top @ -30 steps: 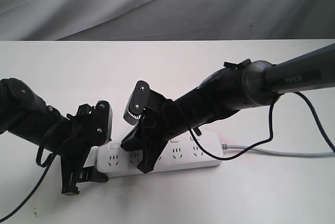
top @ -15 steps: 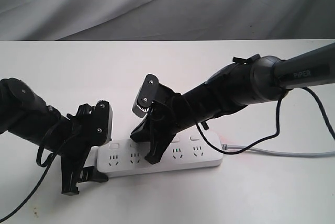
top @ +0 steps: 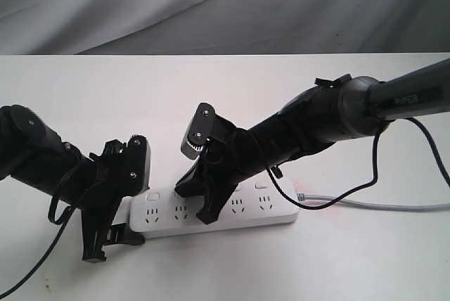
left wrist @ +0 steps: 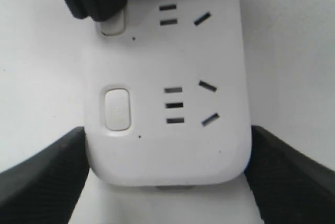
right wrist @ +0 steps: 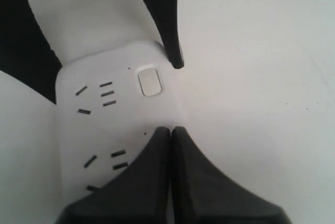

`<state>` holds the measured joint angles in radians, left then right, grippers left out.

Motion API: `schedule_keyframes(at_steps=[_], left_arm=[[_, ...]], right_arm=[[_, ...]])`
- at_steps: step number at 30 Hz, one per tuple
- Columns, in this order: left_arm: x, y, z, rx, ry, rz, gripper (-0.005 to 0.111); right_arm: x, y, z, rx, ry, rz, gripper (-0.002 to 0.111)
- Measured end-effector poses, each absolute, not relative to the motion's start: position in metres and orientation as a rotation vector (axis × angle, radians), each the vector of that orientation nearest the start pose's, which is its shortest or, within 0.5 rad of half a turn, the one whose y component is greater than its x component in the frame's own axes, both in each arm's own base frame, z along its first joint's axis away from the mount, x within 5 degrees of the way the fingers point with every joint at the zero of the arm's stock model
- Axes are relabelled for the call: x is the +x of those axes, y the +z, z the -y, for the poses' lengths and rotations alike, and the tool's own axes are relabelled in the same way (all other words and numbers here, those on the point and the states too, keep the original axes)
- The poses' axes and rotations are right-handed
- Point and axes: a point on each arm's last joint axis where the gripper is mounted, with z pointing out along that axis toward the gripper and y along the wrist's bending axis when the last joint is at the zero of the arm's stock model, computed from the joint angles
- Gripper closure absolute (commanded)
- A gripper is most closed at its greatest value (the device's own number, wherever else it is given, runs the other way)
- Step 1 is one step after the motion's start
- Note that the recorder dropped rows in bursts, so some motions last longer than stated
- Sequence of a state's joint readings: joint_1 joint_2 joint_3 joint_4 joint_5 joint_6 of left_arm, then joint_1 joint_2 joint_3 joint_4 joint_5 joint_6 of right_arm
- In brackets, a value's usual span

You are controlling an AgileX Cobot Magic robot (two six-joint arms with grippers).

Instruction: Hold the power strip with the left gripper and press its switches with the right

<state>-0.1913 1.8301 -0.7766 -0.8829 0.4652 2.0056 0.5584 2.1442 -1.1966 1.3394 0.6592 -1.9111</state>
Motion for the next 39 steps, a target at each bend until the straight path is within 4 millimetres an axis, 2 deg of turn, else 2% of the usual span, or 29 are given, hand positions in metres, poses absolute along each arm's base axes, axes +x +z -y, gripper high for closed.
schedule_keyframes(at_steps=[12, 17, 25, 29, 34, 37, 39], left_arm=[[0.284, 0.111, 0.087, 1.768, -0.235, -2.051, 0.052], [0.284, 0.111, 0.087, 1.768, -0.235, -2.051, 0.052], [0.284, 0.111, 0.087, 1.768, -0.235, -2.051, 0.052], [0.284, 0.111, 0.087, 1.768, -0.235, -2.051, 0.052], [0.284, 0.111, 0.087, 1.769, -0.232, -2.049, 0.052], [0.284, 0.111, 0.087, 1.769, -0.232, -2.049, 0.052], [0.284, 0.111, 0.087, 1.769, -0.232, -2.049, 0.052]], right_arm=[[0.314, 0.1, -0.26, -1.549, 0.809, -1.937, 0.108], [0.314, 0.092, -0.262, -1.53, 0.856, -1.958, 0.108], [0.314, 0.091, -0.263, -1.52, 0.871, -1.962, 0.108], [0.315, 0.101, -0.262, -1.534, 0.824, -1.937, 0.108], [0.316, 0.128, -0.256, -1.582, 0.695, -1.857, 0.108], [0.315, 0.147, -0.256, -1.573, 0.676, -1.818, 0.108], [0.315, 0.15, -0.253, -1.565, 0.677, -1.827, 0.108]])
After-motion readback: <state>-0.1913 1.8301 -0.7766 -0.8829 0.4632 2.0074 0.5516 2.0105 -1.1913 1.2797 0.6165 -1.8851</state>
